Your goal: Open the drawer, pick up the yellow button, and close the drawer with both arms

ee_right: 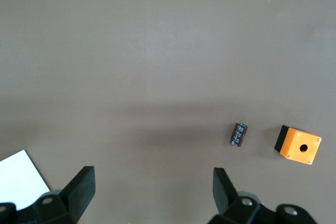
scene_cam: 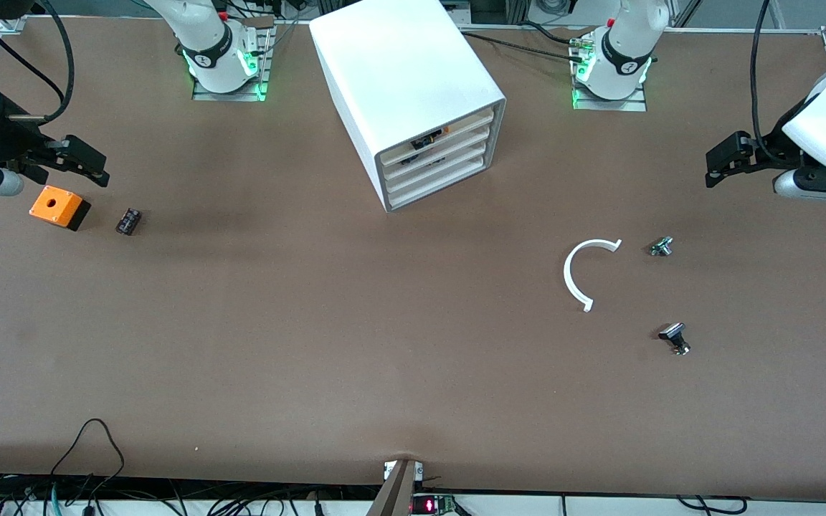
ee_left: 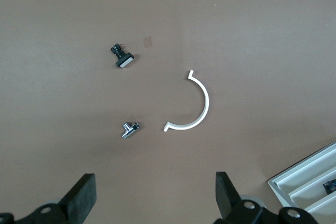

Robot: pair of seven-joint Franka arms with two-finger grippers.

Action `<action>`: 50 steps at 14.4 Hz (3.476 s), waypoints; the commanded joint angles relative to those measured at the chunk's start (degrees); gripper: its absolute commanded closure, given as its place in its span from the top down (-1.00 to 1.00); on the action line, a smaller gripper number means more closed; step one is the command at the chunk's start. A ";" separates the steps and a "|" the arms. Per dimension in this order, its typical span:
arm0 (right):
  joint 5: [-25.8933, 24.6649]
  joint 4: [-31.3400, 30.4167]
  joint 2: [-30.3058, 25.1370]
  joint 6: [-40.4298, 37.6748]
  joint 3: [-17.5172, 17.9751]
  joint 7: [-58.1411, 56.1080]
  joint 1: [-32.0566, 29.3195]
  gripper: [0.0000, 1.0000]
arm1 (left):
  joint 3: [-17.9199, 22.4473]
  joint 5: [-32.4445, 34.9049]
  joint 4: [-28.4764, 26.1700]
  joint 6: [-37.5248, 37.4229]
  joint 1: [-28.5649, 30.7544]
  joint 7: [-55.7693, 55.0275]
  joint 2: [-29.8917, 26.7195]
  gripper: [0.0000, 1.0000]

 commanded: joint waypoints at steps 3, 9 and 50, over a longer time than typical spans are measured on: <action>0.33 0.89 2.70 -0.41 0.79 7.09 1.11 0.99 | 3.34 -0.85 -3.29 1.64 -3.11 2.53 -2.59 0.99; -0.11 3.00 7.71 0.21 0.79 18.96 6.83 0.99 | 3.44 -0.76 -2.50 0.94 -3.04 1.65 -1.63 0.99; 4.02 32.35 33.99 6.54 0.79 64.15 32.93 0.99 | -13.52 -73.53 -41.60 12.36 -4.97 57.45 18.32 0.26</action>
